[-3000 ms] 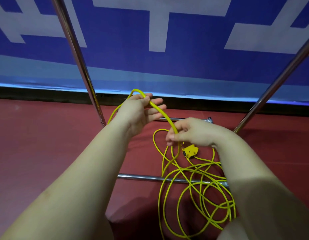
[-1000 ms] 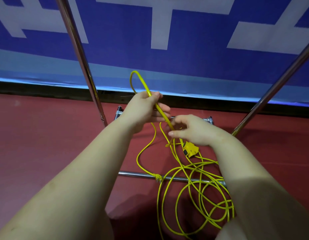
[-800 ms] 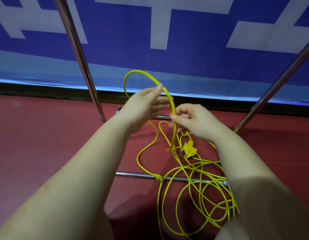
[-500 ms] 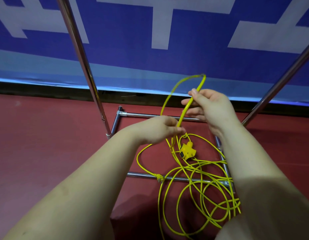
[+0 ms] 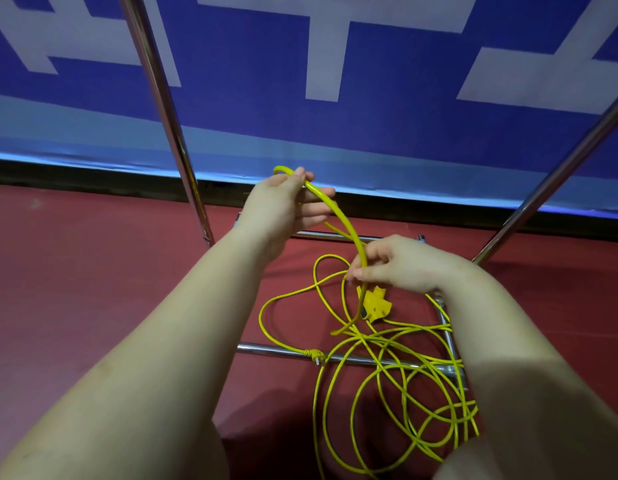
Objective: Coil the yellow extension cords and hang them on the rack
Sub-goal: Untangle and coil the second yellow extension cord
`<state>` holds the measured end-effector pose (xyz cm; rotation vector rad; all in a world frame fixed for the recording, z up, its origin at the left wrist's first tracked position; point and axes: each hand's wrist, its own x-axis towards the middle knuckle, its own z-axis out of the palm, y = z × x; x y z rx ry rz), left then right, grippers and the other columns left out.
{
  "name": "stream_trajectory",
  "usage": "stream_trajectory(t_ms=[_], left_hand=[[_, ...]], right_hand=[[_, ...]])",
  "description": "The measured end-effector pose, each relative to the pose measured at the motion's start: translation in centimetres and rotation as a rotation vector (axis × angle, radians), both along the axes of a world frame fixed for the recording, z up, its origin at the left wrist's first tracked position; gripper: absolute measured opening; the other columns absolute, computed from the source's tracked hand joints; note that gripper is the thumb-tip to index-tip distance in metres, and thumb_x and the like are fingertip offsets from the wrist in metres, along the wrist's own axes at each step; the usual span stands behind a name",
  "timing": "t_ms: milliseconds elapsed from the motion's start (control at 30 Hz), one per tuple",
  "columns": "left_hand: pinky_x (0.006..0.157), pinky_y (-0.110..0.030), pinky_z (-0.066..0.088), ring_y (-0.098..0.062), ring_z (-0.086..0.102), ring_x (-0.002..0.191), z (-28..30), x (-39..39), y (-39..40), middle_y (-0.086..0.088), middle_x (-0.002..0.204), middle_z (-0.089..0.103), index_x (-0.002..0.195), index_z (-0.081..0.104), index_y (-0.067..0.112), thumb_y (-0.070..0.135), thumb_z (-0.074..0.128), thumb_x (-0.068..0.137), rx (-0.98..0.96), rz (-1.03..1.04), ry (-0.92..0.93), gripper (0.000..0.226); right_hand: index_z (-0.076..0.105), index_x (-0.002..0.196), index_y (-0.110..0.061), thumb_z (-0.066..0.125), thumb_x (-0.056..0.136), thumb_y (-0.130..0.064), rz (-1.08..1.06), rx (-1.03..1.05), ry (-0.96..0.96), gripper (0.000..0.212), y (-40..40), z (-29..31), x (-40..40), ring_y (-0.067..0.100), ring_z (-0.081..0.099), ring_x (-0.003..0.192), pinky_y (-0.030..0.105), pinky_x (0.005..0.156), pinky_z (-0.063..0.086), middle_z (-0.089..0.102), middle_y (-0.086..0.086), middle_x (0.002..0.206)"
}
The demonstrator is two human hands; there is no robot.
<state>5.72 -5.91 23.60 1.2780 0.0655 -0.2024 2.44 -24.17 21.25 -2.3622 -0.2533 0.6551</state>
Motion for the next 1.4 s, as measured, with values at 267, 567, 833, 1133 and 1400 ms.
stream_trajectory(t_ms=[267, 567, 833, 1133, 1400], left_hand=[[0.089, -0.030, 0.045, -0.013, 0.059, 0.101, -1.5, -1.7, -0.4, 0.001, 0.114, 0.064, 0.107, 0.058, 0.027, 0.039, 0.052, 0.093, 0.529, -0.627, 0.001, 0.020], [0.080, -0.034, 0.053, -0.016, 0.060, 0.074, -2.3, -2.0, -1.9, 0.002, 0.078, 0.060, 0.088, 0.048, 0.020, 0.009, 0.049, 0.097, 0.593, -0.577, -0.231, 0.014], [0.052, -0.030, 0.057, -0.012, 0.054, 0.061, -1.2, -1.5, -2.2, -0.004, 0.077, 0.052, 0.102, 0.044, 0.009, 0.016, 0.038, 0.102, 0.272, -0.240, -0.113, 0.009], [0.079, -0.038, 0.055, -0.017, 0.065, 0.079, -0.5, -0.5, -1.6, -0.004, 0.089, 0.062, 0.104, 0.051, 0.014, 0.026, 0.043, 0.101, 0.009, -0.115, -0.011, 0.015], [0.102, -0.038, 0.042, -0.015, 0.059, 0.098, -2.8, -2.5, -2.0, -0.004, 0.101, 0.066, 0.103, 0.063, 0.013, 0.029, 0.061, 0.091, 0.604, -0.837, -0.055, 0.020]], right_hand=[[0.055, 0.082, -0.015, 0.055, 0.093, -0.024, -0.499, 0.554, -0.121, 0.015, 0.6, 1.6, 0.5, 0.012, 0.064, 0.052, 0.018, 0.051, 0.052, 0.071, 0.002, 0.071], [0.055, 0.100, -0.016, 0.049, 0.094, -0.037, -0.687, 0.902, -0.061, 0.023, 0.3, 2.3, 0.9, 0.017, 0.071, 0.079, 0.030, 0.072, 0.055, 0.070, 0.005, 0.095], [0.061, 0.099, -0.026, 0.067, 0.071, -0.045, -0.121, 0.322, 0.173, 0.034, 0.2, 0.9, -0.4, 0.007, 0.063, 0.102, 0.032, 0.095, 0.046, 0.069, -0.004, 0.107], [0.057, 0.087, -0.017, 0.055, 0.092, -0.007, -0.212, 0.413, 0.022, 0.012, 0.8, 1.0, -0.3, 0.007, 0.065, 0.061, 0.019, 0.059, 0.052, 0.069, 0.002, 0.077], [0.052, 0.089, -0.014, 0.050, 0.095, -0.014, -0.667, 0.980, -0.016, 0.007, 1.0, 3.1, 0.2, 0.011, 0.069, 0.058, 0.024, 0.055, 0.057, 0.064, 0.005, 0.080]])
